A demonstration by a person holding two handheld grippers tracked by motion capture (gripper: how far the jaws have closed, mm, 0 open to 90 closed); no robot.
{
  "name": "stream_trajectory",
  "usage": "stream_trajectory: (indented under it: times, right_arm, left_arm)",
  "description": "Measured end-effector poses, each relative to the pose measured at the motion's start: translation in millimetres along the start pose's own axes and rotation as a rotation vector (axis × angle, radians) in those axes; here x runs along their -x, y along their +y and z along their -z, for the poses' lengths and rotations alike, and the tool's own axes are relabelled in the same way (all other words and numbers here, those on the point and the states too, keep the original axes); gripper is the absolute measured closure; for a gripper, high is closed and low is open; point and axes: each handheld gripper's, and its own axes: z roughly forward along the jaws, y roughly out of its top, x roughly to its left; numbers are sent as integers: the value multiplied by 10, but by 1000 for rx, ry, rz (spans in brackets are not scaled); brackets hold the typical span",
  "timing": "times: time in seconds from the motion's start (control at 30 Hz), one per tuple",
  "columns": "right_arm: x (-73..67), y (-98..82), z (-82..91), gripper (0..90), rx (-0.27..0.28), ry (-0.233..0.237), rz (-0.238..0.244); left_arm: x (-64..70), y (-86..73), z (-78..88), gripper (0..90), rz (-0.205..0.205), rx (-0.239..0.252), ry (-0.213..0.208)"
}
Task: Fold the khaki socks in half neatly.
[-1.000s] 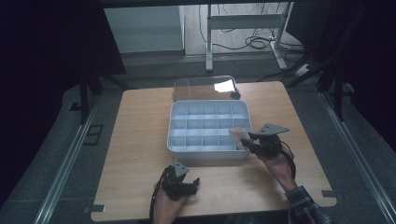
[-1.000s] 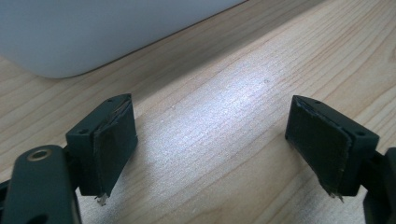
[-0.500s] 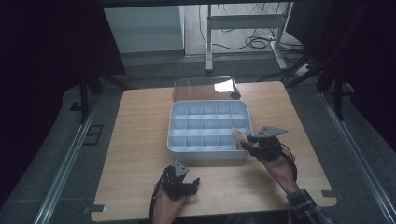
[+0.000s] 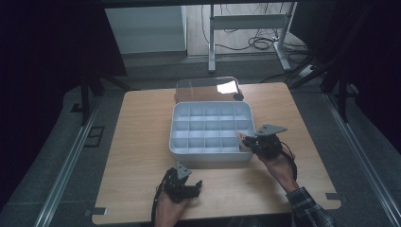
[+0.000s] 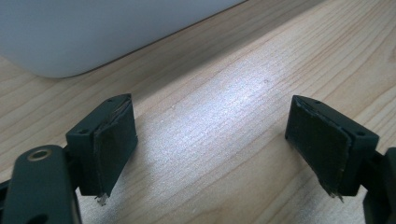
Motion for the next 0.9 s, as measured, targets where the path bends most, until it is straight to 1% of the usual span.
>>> stream_trajectory:
  times: [0.1,0.13,0.23,0.33,0.47,0.53,0.77,0.9]
  right_arm:
    - [25,-66,1,791,-11,7,-11]
    - [30,-74,10,789,-4,14,-14]
    - [20,-43,29,724,-6,12,-4]
    - [15,4,58,658,16,19,-11]
    - [4,48,77,580,30,25,-19]
    - [3,60,79,548,33,38,-27]
    - [0,68,74,461,33,59,-38]
    - [-13,73,103,431,37,74,-38]
  left_arm:
    - [0,0,0,164,0,0,0]
    - [0,0,0,165,0,0,0]
    - [0,0,0,165,0,0,0]
    - [0,0,0,164,-1,0,0]
    - [-1,0,-1,164,-1,2,0]
    - [0,0,-1,164,0,2,0]
    - [-1,0,-2,164,0,3,0]
    - [0,1,-2,164,0,3,0]
